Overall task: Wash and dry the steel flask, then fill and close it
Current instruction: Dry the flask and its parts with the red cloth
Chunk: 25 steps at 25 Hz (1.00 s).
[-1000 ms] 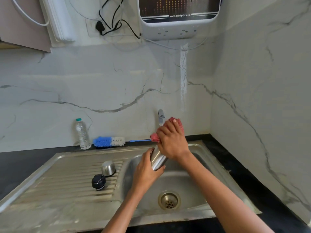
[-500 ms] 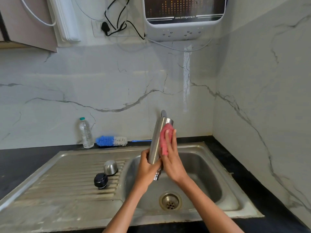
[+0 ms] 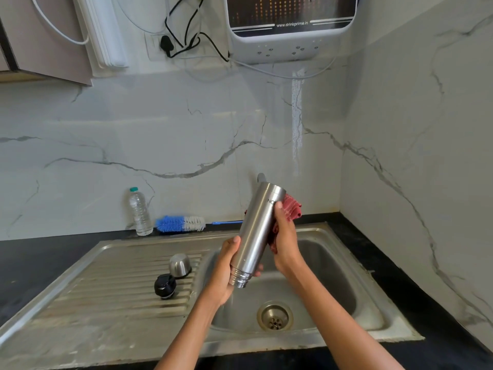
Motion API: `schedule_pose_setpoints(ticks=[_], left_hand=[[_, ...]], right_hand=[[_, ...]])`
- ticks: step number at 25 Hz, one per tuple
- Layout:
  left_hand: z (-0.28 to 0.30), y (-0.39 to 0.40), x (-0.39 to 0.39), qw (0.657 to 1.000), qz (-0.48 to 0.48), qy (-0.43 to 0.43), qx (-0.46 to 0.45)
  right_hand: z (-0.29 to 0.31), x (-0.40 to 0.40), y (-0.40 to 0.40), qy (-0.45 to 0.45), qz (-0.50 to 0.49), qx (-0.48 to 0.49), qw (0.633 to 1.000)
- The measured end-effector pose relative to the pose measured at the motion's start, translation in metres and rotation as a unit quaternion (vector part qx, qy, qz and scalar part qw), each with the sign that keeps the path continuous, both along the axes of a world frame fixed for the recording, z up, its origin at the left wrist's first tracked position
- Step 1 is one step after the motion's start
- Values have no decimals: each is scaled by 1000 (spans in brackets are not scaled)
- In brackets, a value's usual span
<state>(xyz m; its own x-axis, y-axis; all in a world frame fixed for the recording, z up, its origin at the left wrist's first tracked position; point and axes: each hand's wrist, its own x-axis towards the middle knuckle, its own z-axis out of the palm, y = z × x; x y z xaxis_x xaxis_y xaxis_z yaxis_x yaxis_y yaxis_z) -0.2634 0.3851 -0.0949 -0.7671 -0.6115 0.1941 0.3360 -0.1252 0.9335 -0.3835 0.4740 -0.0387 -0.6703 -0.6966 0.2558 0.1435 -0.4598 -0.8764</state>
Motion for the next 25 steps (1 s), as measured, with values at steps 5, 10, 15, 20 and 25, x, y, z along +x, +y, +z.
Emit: schedule_pose_setpoints(ticks=[5,10,15,20,25], left_hand=[[6,13,-5,975,121,-62,-178],[6,5,0,977,92,-80,-176],[4,10,-5,934,159,-146,-285],[-8,22,-12,967,187,-69,-156],[1,7,6,996,29,-58,-65]], right_hand=[[-25,20,-14,103,-131,-47,985],[-29,13,-12,360,-205,-18,910],[-16,-2,-19,665,-328,150,654],[-30,7,-17,471,-198,104,853],[-18,2,-5,14,21,59,998]])
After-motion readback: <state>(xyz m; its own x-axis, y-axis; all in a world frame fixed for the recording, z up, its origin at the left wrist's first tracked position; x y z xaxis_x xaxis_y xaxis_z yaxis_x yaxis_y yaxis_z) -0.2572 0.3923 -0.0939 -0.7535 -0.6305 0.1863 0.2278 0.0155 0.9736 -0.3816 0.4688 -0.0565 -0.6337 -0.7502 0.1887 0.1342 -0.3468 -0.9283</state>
